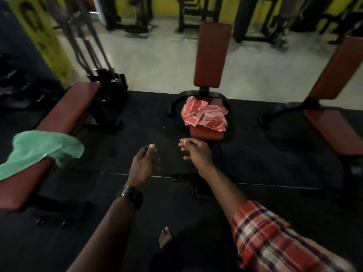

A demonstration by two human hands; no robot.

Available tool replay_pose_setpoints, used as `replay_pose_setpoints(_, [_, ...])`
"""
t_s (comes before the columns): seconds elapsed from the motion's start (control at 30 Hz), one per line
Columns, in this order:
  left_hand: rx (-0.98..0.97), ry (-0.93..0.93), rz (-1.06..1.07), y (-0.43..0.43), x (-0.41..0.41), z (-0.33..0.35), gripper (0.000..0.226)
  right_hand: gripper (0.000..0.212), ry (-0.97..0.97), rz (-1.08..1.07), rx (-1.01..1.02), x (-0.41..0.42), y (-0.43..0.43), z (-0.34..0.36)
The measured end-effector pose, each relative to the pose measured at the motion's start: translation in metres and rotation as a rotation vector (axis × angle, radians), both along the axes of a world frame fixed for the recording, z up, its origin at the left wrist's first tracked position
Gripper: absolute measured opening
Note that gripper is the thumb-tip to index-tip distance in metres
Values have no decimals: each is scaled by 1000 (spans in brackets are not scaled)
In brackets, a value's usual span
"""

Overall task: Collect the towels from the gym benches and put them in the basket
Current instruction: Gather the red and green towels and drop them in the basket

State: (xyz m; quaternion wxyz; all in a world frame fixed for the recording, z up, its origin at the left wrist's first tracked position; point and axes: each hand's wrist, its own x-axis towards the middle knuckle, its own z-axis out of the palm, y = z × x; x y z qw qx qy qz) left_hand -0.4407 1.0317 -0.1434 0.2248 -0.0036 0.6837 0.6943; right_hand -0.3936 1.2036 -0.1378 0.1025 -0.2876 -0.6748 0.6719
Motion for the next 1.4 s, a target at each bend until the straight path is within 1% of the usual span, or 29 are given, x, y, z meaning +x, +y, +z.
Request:
replay_pose_setpoints(0.13, [-20, -8, -144, 69, -73, 8, 19, 16, 3, -120, -21, -59, 57, -1])
replay_pose_setpoints(0.23, [-29, 3, -205, 108, -115, 10, 19, 14, -1, -181, -63, -89, 85, -7])
replay_pose_setpoints(0.37, [-26, -18, -263, 147, -168, 3, 17, 12, -16, -248, -88, -131, 122, -17])
replay_pose_setpoints(0.53, [-75, -76, -265, 181, -228, -22, 17, 14, -69, -274, -132, -197, 170, -50])
replay_pose_setpoints(0.63, [-129, -136, -279, 207, -270, -44, 19, 11, -136, -338, -189, -253, 209, -89])
replay_pose_setpoints(0.7, [-169, -152, -267, 226, -305, -65, 21, 17, -198, -353, -168, -296, 239, -125])
replay_pose_setpoints(0.77, [-234, -156, -244, 247, -344, -91, 22, 25, -297, -327, -128, -343, 272, -168])
replay_pose_setpoints(0.8, [-260, -166, -236, 250, -352, -98, 22, 27, -349, -309, -116, -354, 279, -183])
replay_pose_setpoints(0.93, [-316, -265, -199, 283, -408, -159, 22, 27, -530, -237, -112, -416, 322, -258])
replay_pose_setpoints(1.0, [-334, -273, -203, 295, -426, -178, 22, 30, -572, -185, -107, -435, 336, -278])
replay_pose_setpoints(1.1, [-330, -312, -235, 319, -458, -212, 21, 43, -581, -256, -208, -466, 358, -310])
replay_pose_setpoints(1.2, [-314, -366, -255, 339, -482, -235, 26, 48, -592, -294, -284, -483, 375, -334])
replay_pose_setpoints(1.3, [-305, -385, -239, 342, -491, -248, 19, 45, -609, -318, -348, -491, 388, -353])
replay_pose_setpoints(1.4, [-290, -442, -192, 329, -494, -254, 20, 38, -652, -329, -375, -498, 393, -366])
